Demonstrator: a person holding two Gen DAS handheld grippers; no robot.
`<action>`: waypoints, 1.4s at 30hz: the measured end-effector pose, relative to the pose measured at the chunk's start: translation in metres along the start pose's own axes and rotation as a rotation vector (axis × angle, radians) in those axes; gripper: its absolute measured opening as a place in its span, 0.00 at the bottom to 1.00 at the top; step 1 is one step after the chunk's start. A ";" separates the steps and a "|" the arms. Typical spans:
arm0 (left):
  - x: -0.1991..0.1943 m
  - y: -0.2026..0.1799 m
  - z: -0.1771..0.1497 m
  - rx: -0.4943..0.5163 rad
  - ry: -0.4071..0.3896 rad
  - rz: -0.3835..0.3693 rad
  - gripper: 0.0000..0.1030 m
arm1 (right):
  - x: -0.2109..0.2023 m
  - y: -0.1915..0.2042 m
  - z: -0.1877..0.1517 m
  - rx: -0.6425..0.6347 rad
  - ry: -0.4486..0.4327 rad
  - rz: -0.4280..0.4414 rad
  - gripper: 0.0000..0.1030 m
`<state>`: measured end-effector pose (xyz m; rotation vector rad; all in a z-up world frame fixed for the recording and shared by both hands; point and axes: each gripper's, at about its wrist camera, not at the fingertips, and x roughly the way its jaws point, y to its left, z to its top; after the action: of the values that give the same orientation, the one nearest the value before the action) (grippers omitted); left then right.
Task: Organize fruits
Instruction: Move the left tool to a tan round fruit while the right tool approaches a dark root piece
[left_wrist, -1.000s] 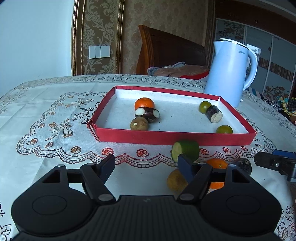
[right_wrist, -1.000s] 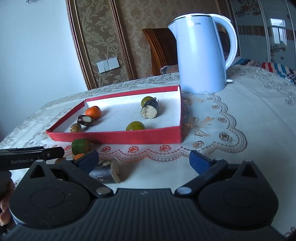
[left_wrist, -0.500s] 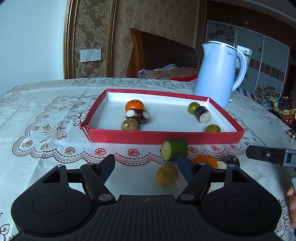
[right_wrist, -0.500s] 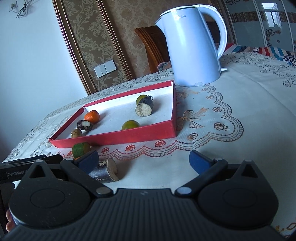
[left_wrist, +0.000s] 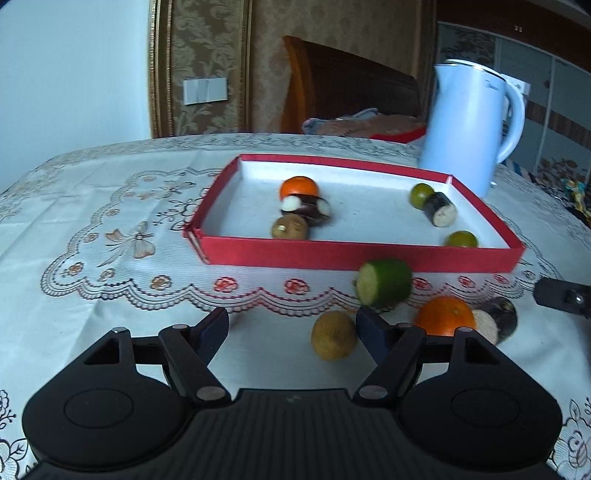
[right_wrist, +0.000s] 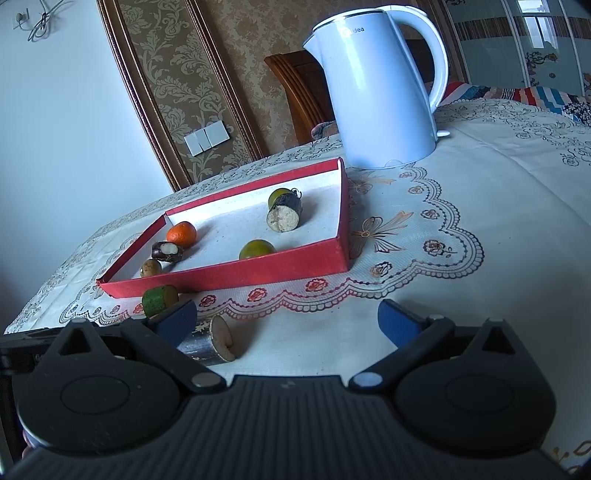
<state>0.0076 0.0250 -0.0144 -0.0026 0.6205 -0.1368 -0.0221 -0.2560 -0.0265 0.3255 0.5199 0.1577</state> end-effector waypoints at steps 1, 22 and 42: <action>0.001 0.001 0.000 -0.002 0.004 0.004 0.73 | 0.000 0.000 0.000 -0.003 -0.001 -0.001 1.00; 0.009 -0.011 0.000 0.068 0.033 0.033 0.74 | 0.008 0.068 -0.019 -0.320 0.092 -0.106 1.00; 0.009 -0.011 -0.001 0.072 0.034 0.028 0.77 | 0.021 0.066 -0.014 -0.300 0.108 -0.142 0.92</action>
<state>0.0133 0.0125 -0.0200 0.0782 0.6489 -0.1321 -0.0153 -0.1852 -0.0248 -0.0132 0.6153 0.1142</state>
